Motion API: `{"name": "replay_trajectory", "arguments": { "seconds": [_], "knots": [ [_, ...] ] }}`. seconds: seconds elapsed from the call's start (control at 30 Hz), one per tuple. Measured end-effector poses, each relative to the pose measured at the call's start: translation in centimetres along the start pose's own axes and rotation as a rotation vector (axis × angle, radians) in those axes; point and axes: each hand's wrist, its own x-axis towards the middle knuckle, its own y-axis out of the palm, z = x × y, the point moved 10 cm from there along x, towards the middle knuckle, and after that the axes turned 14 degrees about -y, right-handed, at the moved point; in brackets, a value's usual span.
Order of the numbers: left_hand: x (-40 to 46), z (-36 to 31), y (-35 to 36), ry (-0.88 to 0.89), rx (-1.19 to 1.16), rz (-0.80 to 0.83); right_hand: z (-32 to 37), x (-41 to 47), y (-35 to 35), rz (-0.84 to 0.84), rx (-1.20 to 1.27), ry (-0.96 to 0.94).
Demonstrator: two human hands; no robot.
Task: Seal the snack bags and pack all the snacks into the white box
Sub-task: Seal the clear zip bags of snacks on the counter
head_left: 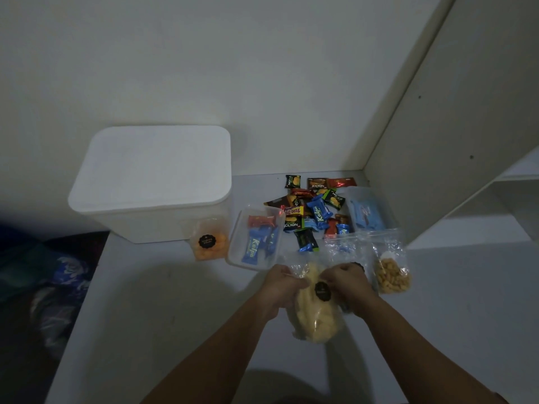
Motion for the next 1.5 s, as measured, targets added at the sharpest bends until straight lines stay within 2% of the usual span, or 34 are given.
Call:
{"name": "replay_trajectory", "arguments": {
  "seconds": [0.13, 0.23, 0.4, 0.63, 0.77, 1.0, 1.1, 1.23, 1.4, 1.5],
  "knots": [
    [-0.9, -1.3, 0.3, 0.114, -0.050, 0.043, -0.8, -0.2, 0.8, 0.050, 0.182, 0.100],
    [-1.6, -2.5, -1.0, 0.207, -0.013, 0.026, 0.2, -0.3, 2.0, 0.128, 0.218, 0.087],
    [-1.9, -4.0, -6.4, 0.299, -0.053, -0.186, 3.1, 0.5, 3.0, 0.130, 0.153, -0.045],
    [-3.8, -5.7, -12.1, 0.403, -0.066, -0.515, 8.1, 0.7, 6.2, 0.221, 0.043, -0.286],
    [-4.5, -6.2, -13.4, 0.432, -0.092, -0.589, 10.5, 1.0, 7.6, 0.229, -0.042, -0.414],
    [-6.2, -7.5, -14.9, 0.440, -0.018, -0.730, 12.1, 1.4, 7.7, 0.103, 0.072, -0.472],
    [-6.0, -7.7, -14.5, 0.404, -0.125, -0.630, 12.3, 1.7, 7.7, 0.056, 0.083, -0.487],
    [-4.8, -7.0, -13.9, 0.290, -0.452, -0.397, 12.4, 1.9, 7.8, 0.048, 0.077, -0.472],
    [-4.4, -7.7, -13.5, 0.325, -0.500, -0.339, 13.0, 1.4, 7.8, 0.110, 0.092, -0.444],
    [-4.1, -7.7, -13.1, 0.326, -0.533, -0.301, 14.1, 1.5, 7.1, 0.068, -0.015, -0.503]
  ]
}}
